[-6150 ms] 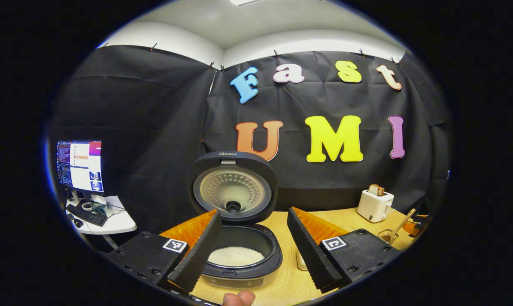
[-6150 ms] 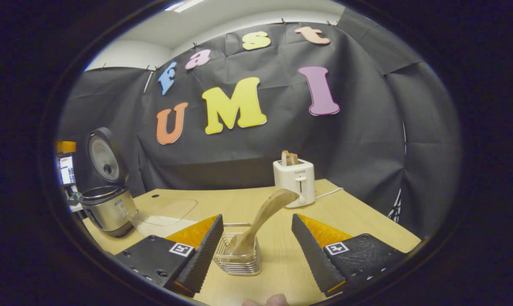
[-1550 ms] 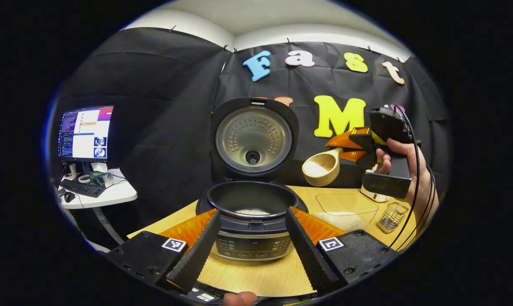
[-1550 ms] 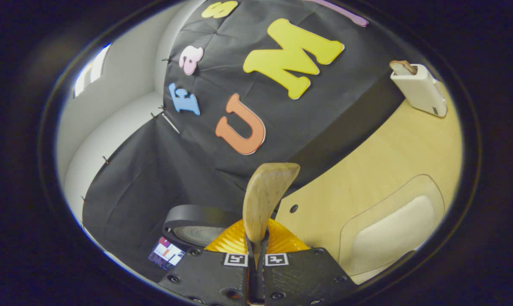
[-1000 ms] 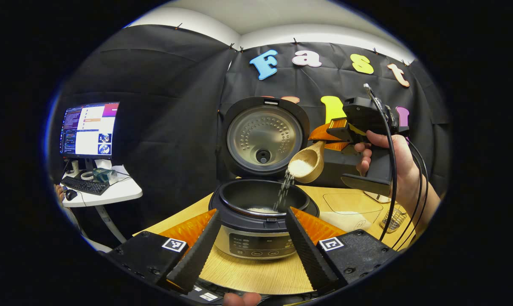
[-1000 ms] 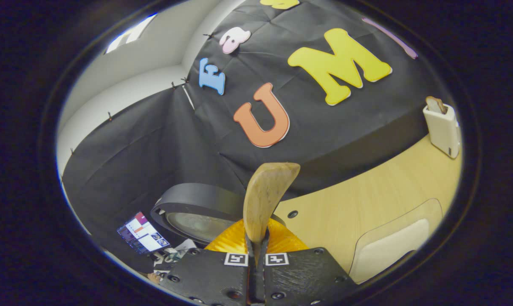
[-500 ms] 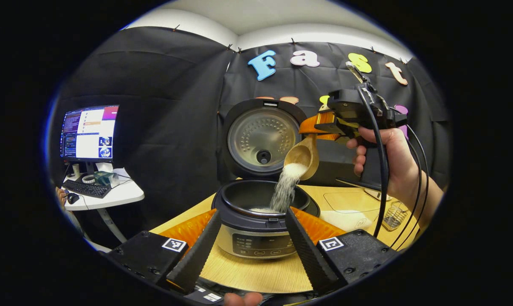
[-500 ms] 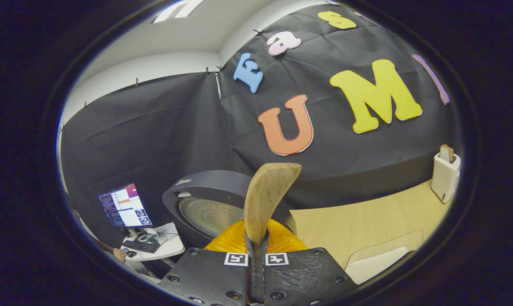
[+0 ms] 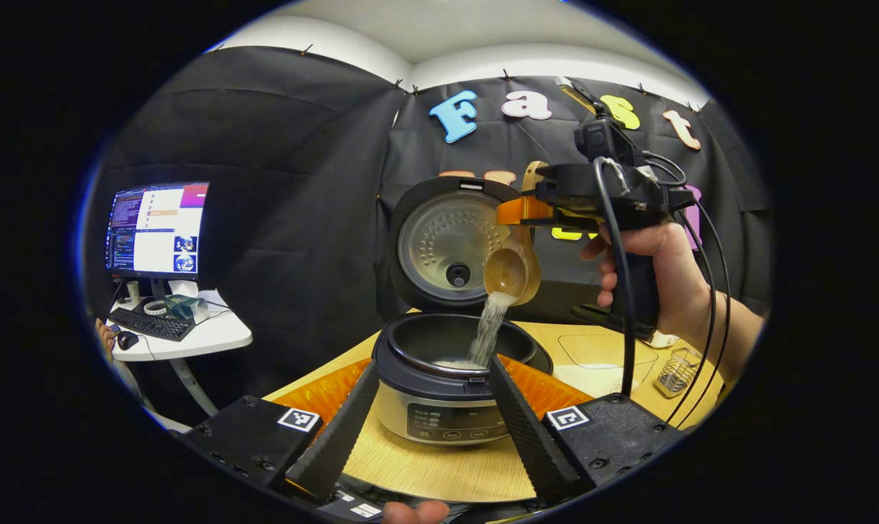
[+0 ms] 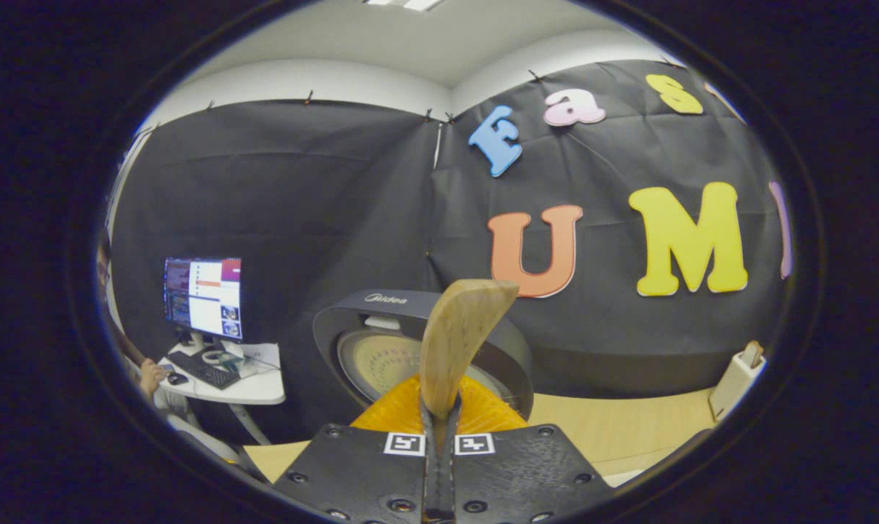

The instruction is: Close the left gripper, press the button to open the rice cooker; take a wooden spoon from the chopstick holder with the right hand, scoop a spoonful of rice and pour it into the rice cooker, then put the wooden spoon back into the chopstick holder.

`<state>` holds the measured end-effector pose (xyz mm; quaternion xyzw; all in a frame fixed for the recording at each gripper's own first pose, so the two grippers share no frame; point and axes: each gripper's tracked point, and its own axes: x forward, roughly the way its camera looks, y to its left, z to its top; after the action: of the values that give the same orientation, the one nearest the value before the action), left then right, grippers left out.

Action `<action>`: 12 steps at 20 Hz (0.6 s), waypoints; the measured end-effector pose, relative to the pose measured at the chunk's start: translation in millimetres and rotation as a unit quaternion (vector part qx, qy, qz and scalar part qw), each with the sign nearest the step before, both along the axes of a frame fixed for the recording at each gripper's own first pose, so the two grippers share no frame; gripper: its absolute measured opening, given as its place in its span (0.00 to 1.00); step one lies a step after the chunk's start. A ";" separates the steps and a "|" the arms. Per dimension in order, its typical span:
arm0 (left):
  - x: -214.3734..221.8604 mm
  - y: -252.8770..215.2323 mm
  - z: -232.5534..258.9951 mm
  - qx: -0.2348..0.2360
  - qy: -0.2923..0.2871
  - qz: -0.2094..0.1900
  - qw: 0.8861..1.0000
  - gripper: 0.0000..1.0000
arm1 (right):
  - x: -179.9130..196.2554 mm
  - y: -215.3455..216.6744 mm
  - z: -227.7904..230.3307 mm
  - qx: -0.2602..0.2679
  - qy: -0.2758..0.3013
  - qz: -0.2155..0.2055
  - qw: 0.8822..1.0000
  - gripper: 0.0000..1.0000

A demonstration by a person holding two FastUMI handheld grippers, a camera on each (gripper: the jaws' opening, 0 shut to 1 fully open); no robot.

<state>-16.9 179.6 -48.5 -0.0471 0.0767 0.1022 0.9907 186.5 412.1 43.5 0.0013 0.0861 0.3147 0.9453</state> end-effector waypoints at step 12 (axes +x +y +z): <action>0.2 -4.1 6.2 -0.013 -0.012 -0.006 1.000 0.97 | -16.3 -3.2 5.2 -0.022 -0.026 0.021 0.999 0.00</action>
<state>-16.7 175.6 -42.3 -0.0612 0.0665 0.0948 0.9914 170.2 408.9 48.7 -0.0298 0.0683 0.3325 0.9401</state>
